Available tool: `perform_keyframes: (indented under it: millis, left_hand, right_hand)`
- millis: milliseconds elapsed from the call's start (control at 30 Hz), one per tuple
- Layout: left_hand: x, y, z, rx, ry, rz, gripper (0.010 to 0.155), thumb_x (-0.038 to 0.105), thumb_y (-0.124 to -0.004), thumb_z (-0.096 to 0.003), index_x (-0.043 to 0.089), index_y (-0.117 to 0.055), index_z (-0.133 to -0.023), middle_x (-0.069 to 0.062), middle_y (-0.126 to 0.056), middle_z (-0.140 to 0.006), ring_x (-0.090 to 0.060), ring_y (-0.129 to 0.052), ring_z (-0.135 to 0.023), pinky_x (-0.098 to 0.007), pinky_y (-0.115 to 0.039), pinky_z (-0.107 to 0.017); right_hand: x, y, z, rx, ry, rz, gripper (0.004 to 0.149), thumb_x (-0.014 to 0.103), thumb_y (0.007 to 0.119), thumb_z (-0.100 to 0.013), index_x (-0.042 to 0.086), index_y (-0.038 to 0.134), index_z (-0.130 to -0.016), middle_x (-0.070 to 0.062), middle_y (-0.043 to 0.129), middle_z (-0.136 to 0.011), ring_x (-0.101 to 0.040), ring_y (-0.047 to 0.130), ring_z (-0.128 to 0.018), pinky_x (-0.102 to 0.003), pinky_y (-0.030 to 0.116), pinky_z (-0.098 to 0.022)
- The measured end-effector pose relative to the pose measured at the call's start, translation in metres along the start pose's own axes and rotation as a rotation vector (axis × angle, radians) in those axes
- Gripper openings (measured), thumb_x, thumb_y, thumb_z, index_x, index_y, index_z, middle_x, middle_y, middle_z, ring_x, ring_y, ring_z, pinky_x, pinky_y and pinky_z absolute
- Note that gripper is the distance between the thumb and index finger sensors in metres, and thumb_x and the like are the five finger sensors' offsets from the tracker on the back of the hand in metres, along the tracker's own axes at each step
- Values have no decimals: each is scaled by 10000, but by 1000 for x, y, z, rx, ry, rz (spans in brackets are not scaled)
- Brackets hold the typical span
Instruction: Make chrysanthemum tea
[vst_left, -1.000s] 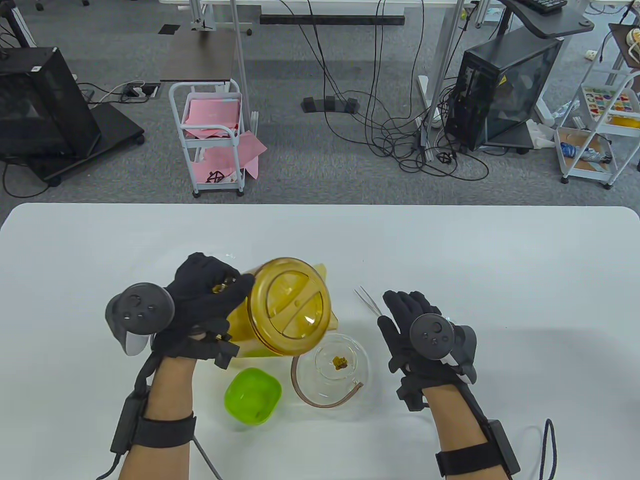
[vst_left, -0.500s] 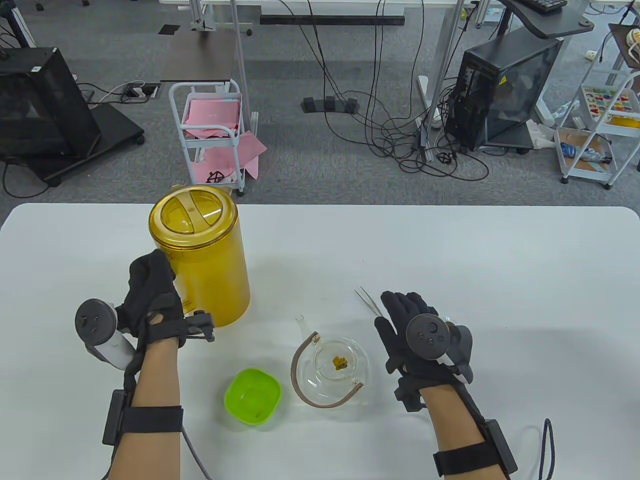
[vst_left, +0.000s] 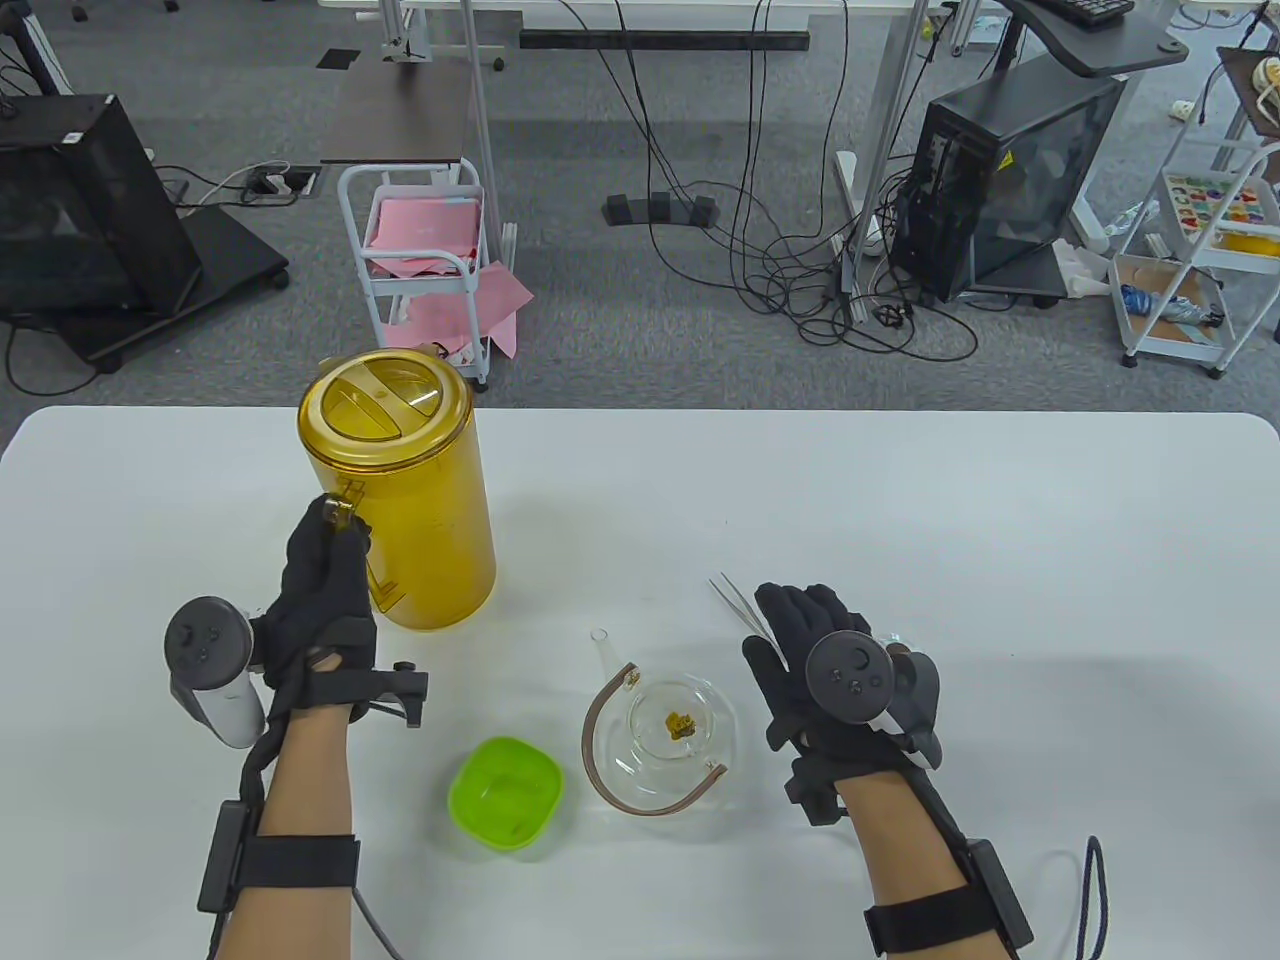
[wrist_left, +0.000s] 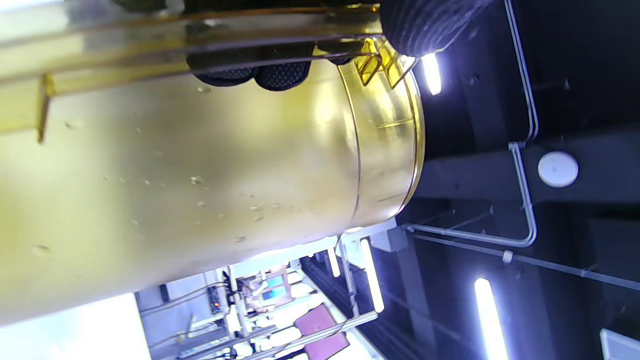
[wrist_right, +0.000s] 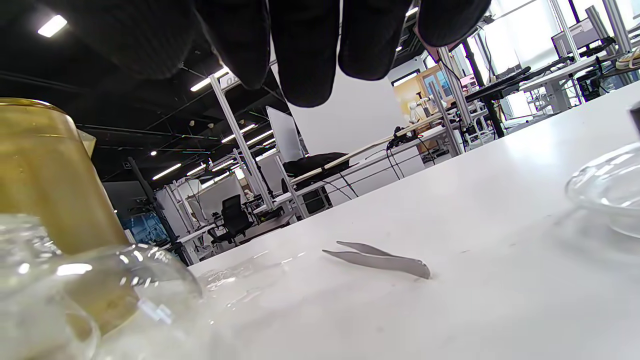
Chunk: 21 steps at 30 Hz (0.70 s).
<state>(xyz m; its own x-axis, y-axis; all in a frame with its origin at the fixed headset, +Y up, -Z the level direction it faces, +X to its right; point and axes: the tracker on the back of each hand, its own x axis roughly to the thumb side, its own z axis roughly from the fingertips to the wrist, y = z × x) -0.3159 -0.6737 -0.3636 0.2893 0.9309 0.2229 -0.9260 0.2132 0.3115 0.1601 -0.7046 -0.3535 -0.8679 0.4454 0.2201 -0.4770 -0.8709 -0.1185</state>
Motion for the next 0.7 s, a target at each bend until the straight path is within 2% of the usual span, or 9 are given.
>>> perform_keyframes:
  millis: [33, 100, 200, 267, 367, 400, 467, 567, 700]
  left_hand:
    - [6, -1, 3, -1, -13, -34, 638, 473, -684, -598, 228, -487, -1153, -146, -690, -1121, -455, -680, -974, -717, -423, -752]
    - [24, -3, 14, 28, -73, -74, 761, 513, -699, -593, 233, -299, -1177, -202, -350, -1245, -491, -535, -1049, -725, -380, -749]
    - [64, -4, 38, 60, -265, -137, 797, 548, -722, -579, 264, -277, -1177, -183, -237, -1267, -483, -369, -1116, -712, -322, -759]
    - [80, -6, 51, 34, -369, -212, 758, 553, -723, -576, 270, -356, -1176, -168, -320, -1274, -476, -428, -1115, -708, -351, -763]
    - [86, -16, 65, -74, -455, -235, 696, 572, -722, -572, 262, -506, -1157, -150, -479, -1261, -473, -523, -1103, -708, -387, -767]
    - [83, -24, 70, -155, -468, -236, 660, 578, -720, -572, 262, -583, -1135, -150, -546, -1247, -469, -561, -1093, -708, -398, -767]
    - [77, -35, 75, -240, -466, -254, 650, 598, -714, -571, 264, -623, -1121, -147, -574, -1241, -468, -570, -1095, -708, -395, -776]
    - [61, -56, 80, -372, -468, -369, 610, 603, -707, -569, 250, -721, -1067, -125, -737, -1165, -449, -665, -1060, -688, -424, -782]
    - [41, -69, 81, -375, -500, -544, 558, 597, -710, -563, 251, -819, -987, -90, -863, -1078, -412, -783, -999, -650, -500, -774]
  right_hand:
    - [0, 0, 0, 0, -1, 1, 634, 541, 669, -560, 254, 600, -1121, -85, 646, -1134, -449, 579, -1089, -682, 478, -715]
    - [-1, -1, 0, -1, -1, 3, 638, 543, 670, -559, 254, 596, -1123, -86, 645, -1135, -450, 577, -1089, -682, 477, -715]
    - [-4, -3, -1, -3, 0, 8, 640, 544, 668, -560, 255, 588, -1126, -85, 639, -1137, -449, 573, -1091, -681, 475, -716]
    - [-5, -4, -1, -4, 7, -2, 644, 545, 669, -560, 252, 586, -1127, -86, 635, -1138, -450, 570, -1092, -682, 474, -717]
    - [-2, -3, 0, -5, -3, 5, 646, 548, 668, -559, 252, 584, -1127, -88, 635, -1139, -450, 572, -1091, -682, 475, -716]
    - [0, -3, 0, -7, -11, 12, 648, 549, 669, -559, 252, 584, -1128, -89, 637, -1138, -449, 575, -1090, -681, 477, -715]
    - [3, -2, 1, -8, -19, 12, 648, 551, 670, -557, 253, 588, -1127, -88, 638, -1138, -450, 576, -1090, -682, 477, -715]
    - [6, -2, 2, -9, -31, 24, 645, 554, 670, -556, 257, 598, -1124, -88, 640, -1138, -450, 579, -1088, -681, 480, -714]
    - [6, 1, 2, 8, -33, 41, 625, 556, 670, -557, 272, 625, -1112, -87, 642, -1138, -452, 578, -1088, -682, 481, -712]
